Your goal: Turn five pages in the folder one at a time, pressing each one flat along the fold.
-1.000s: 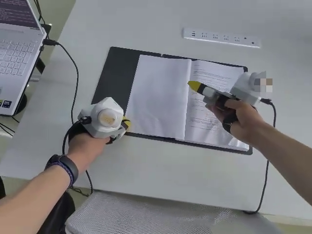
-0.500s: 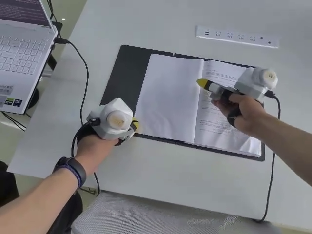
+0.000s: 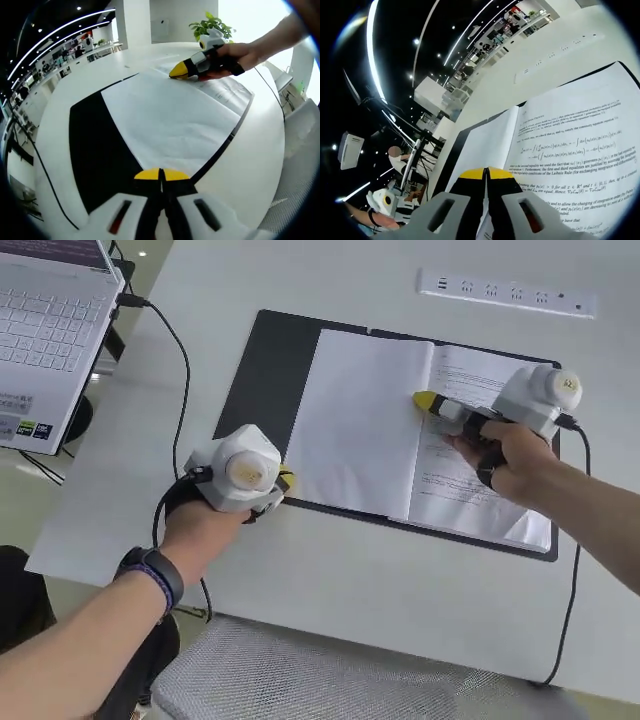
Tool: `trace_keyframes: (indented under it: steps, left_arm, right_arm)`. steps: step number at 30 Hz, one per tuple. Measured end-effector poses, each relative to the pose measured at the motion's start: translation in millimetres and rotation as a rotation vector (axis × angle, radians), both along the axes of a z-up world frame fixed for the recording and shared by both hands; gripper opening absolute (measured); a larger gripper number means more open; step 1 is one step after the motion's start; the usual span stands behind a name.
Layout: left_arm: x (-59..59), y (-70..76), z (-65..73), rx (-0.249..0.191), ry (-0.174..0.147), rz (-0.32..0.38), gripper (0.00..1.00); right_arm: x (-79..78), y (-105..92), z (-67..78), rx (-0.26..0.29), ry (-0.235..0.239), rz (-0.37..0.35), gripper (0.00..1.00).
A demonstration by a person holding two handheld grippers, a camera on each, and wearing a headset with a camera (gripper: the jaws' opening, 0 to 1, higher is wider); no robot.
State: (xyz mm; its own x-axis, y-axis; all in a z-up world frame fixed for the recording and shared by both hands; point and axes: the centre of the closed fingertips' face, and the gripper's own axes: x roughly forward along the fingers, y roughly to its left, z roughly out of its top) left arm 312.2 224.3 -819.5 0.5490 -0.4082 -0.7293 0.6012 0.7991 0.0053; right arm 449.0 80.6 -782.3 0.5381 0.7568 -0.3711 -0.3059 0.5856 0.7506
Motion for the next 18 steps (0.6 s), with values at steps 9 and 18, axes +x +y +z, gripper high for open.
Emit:
trace_keyframes:
  steps: [9, 18]
  left_arm:
    - [-0.3, -0.1, -0.5, 0.002, 0.000, 0.007, 0.00]
    - [-5.1, -3.0, 7.7, -0.003, -0.002, 0.014, 0.00]
  right_arm:
    - [26.7, -2.1, -1.1, 0.047, 0.014, -0.084, 0.00]
    - [71.1, -13.1, -15.4, 0.099, 0.032, -0.202, 0.00]
